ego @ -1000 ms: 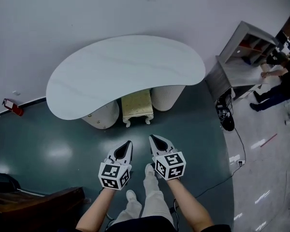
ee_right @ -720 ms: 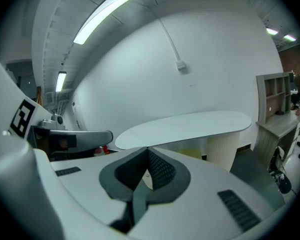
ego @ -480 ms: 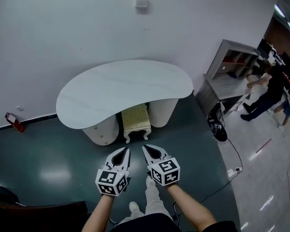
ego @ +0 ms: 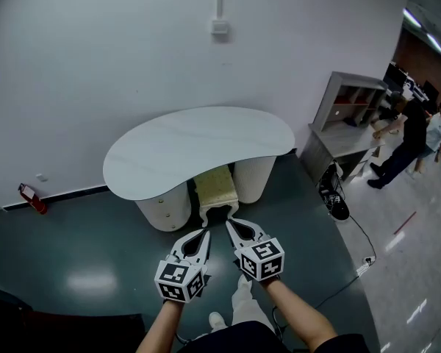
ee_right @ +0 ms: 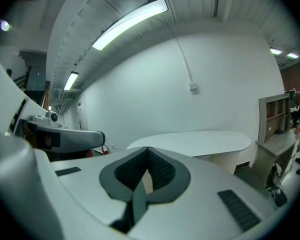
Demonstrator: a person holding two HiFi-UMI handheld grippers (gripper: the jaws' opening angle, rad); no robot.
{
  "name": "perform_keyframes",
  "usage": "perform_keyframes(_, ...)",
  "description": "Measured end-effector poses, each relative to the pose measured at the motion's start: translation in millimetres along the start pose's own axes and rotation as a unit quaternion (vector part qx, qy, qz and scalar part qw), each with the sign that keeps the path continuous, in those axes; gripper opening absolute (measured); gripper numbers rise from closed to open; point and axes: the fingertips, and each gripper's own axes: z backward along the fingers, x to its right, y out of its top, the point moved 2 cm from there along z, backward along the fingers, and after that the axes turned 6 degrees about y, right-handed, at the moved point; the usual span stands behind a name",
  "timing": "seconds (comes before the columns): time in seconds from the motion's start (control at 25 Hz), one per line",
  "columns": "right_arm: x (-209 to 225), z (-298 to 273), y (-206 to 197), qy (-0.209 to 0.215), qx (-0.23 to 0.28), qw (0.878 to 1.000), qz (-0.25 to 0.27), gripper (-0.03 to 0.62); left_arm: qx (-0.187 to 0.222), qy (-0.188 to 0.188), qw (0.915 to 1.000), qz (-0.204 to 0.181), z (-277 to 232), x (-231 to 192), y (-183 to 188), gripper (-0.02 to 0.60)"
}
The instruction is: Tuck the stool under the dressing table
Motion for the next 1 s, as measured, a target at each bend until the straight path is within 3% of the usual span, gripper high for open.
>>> perform_keyframes(0.24,-23.5,11.3,17.3,0.004,0.008,1.000,0.017,0.012,0.017,-0.012,0.9998,0.006,20.6,8.4,16.7,0.008)
perform_keyframes(0.56,-32.9,37.6,38.3,0.010,0.030,0.999,0.036,0.012,0.038,0.002,0.9991,0.016,34.0,20.9,33.7,0.008)
perform_keyframes(1.0,-21.2,116.9,56.9,0.007,0.057,0.997,0.042,0.012,0.082,0.009,0.9965,-0.009,45.2,98.6,55.0,0.008)
